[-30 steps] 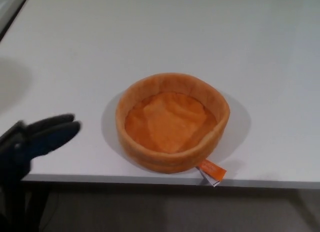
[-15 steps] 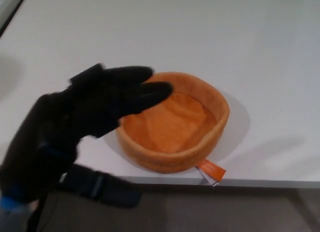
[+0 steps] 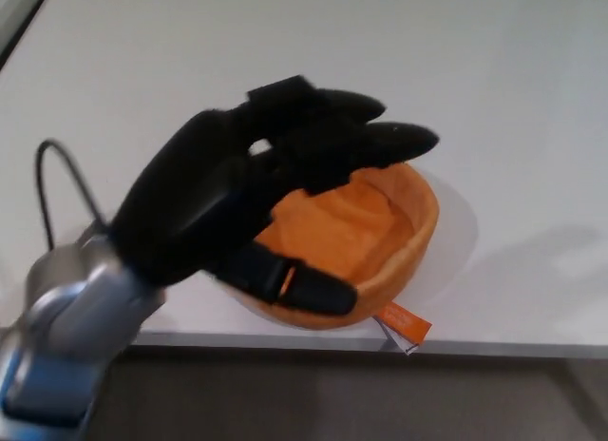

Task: A soft plate is kept in the center of the table close to the robot and the robot uses its left hand to pick up the plate, turns it upside down and places it back on the table

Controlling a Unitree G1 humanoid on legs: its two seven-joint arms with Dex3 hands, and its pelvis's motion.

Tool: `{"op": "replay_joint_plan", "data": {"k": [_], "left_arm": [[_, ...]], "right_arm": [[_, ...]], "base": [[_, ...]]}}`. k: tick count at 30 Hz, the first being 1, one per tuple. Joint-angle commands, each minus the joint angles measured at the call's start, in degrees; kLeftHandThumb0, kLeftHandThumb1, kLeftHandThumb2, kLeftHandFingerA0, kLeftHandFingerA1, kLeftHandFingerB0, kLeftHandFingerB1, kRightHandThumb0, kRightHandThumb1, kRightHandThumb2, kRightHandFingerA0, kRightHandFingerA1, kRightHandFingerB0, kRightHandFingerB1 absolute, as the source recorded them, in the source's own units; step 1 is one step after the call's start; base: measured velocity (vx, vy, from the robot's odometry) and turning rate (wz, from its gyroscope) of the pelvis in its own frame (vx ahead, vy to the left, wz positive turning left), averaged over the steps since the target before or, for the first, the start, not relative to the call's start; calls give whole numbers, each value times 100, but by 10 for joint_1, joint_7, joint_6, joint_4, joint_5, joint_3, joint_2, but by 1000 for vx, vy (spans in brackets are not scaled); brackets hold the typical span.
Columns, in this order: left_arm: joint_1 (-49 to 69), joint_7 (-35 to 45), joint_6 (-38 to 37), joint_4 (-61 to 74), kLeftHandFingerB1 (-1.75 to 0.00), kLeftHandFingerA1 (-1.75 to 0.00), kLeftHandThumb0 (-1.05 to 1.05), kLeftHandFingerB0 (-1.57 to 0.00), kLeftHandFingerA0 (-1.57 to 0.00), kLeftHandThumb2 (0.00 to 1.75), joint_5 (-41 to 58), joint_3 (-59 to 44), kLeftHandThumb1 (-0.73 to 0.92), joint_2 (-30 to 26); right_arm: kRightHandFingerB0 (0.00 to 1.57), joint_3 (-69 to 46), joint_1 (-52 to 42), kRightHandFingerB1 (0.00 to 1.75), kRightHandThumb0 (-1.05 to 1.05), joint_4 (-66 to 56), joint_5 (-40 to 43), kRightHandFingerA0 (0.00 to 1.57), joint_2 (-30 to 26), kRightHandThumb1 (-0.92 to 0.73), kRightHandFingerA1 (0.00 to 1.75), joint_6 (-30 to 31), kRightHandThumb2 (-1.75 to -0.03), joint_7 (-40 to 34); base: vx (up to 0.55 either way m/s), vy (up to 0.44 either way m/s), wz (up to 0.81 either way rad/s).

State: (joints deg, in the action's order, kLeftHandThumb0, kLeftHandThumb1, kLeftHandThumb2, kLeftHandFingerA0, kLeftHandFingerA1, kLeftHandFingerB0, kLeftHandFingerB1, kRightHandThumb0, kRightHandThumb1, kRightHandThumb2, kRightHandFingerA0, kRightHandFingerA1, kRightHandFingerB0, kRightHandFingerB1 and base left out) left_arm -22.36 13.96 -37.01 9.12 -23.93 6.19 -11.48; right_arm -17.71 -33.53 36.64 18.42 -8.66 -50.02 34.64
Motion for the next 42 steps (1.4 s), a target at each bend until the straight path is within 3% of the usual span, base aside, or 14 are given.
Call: {"op": "replay_joint_plan", "data": {"k": [1, 2, 5, 8, 9, 10, 11, 12, 13, 14, 16, 17, 24, 42], "left_arm": [[-100, -68, 66, -129, -34, -44, -91, -41, -47, 63, -200, 61, 73, -15], [-102, -69, 69, -136, -33, -43, -90, -41, -47, 63, -208, 69, 73, -17], [-105, -67, 78, -155, -33, -42, -92, -41, -48, 63, -233, 92, 73, -27], [-115, -92, 77, -192, -34, -43, -91, -43, -51, 63, -259, 113, 73, -36], [-118, -94, 82, -202, -34, -42, -91, -42, -51, 63, -264, 118, 73, -40], [-122, -93, 88, -209, -34, -42, -91, -42, -51, 63, -268, 122, 73, -44], [-117, -89, 107, -220, -35, -42, -88, -43, -52, 62, -267, 127, 69, -38], [-115, -88, 121, -228, -35, -41, -85, -42, -51, 62, -268, 132, 67, -34], [-116, -89, 128, -233, -35, -41, -85, -42, -51, 62, -271, 136, 67, -34], [-112, -84, 146, -237, -46, -51, -81, -31, -43, 93, -279, 143, 52, -31], [-99, -68, 194, -247, -34, -38, -80, -39, -50, 61, -296, 160, 65, -23], [-90, -61, 218, -248, -33, -38, -81, -37, -49, 61, -298, 164, 65, -17], [-99, 38, 332, -279, -29, -32, -93, -27, -23, 61, -296, 180, 63, -8], [-64, 93, 438, -298, -29, -31, -97, -26, -23, 59, -305, 201, 59, -5]], "right_arm": [[40, -5, 7, 50, -68, -3, 15, 53, -2, -66, 55, 12, -101, -4], [46, -7, 11, 34, -67, 5, 12, 62, -4, -83, 38, 3, -66, -4], [46, -8, 14, 35, -67, 21, 4, 63, -5, -82, 39, -16, -66, -5], [39, -4, 4, 50, -67, 0, 2, 53, -2, -66, 55, -7, -101, -9], [46, -2, 5, 34, -69, -1, 1, 62, 2, -82, 39, -7, -66, -11], [46, 0, 7, 34, -69, 2, 0, 62, 7, -82, 39, -6, -66, -13], [40, -2, 15, 50, -67, 14, -2, 52, 5, -67, 55, -16, -102, -12], [47, -2, 21, 35, -67, 20, -3, 62, 5, -82, 39, -20, -67, -12], [47, -2, 24, 35, -67, 21, -2, 62, 6, -82, 39, -20, -67, -13], [39, -2, 26, 50, -67, 24, -1, 52, 8, -67, 55, -19, -102, -12], [38, -5, 36, 49, -67, 48, 3, 52, 11, -67, 55, -28, -101, -7], [46, -5, 32, 35, -67, 49, 6, 62, 11, -83, 38, -31, -66, -3], [48, -6, 36, 35, -63, 43, 5, 66, 14, -84, 39, -37, -66, -5], [52, -11, 48, 36, -55, 40, 37, 70, 17, -83, 40, 2, -66, 17]], "base": [[0, 0, 0], [0, 0, 0], [0, 0, 0], [0, 0, 0], [0, 0, 0], [0, 0, 0], [0, 0, 0], [0, 0, 0], [0, 0, 0], [0, 0, 0], [0, 0, 0], [0, 0, 0], [0, 0, 0], [0, 0, 0]]}}
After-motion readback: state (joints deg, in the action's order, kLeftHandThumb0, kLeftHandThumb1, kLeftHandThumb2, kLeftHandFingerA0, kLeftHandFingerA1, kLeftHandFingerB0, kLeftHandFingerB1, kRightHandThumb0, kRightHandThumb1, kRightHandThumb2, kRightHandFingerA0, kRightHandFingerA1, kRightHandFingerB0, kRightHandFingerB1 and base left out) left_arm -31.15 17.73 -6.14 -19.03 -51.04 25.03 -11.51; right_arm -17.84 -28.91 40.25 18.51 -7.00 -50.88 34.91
